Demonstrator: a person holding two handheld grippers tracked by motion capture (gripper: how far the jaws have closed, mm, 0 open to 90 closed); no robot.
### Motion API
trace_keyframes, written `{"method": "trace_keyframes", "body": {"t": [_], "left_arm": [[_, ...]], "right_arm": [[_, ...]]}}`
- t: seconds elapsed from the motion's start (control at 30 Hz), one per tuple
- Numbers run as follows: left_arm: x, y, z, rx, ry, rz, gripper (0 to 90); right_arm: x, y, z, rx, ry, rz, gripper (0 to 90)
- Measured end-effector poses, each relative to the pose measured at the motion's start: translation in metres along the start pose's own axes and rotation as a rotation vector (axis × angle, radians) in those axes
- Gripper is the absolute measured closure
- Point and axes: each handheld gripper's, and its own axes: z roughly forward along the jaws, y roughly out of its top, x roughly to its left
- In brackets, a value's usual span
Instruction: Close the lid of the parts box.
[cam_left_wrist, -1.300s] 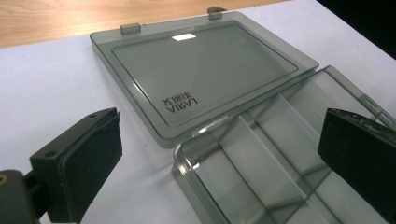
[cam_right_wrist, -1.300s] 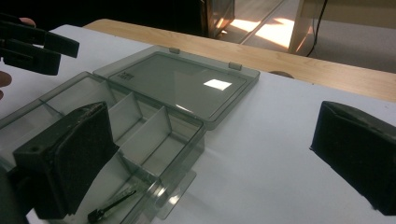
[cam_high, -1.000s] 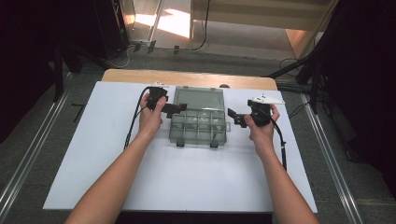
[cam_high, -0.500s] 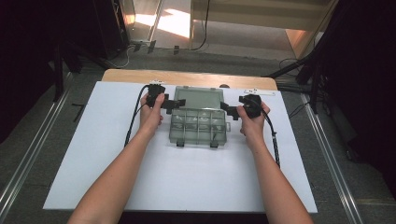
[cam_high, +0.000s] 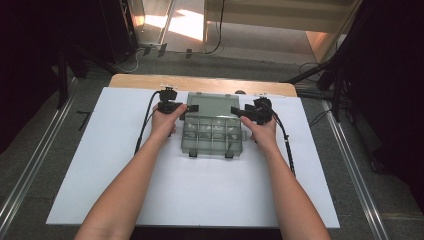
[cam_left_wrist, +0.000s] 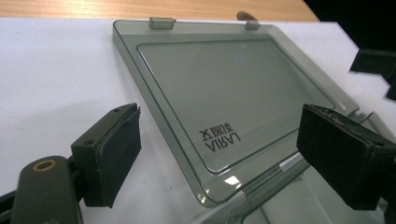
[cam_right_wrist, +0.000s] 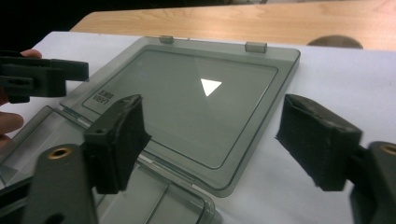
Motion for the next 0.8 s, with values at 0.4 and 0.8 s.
{"method": "trace_keyframes", "body": {"t": [0.4, 0.8], "left_arm": [[-0.001, -0.003, 0.011, 0.019, 0.060, -0.046, 32.8], [0.001, -0.005, 0.012, 0.013, 0.053, -0.080, 37.7]], "right_arm": [[-0.010, 0.000, 0.011, 0.035, 0.048, 0.114, 39.7], [-0.011, -0.007, 0.023, 0.074, 0.003, 0.128, 40.9]]}}
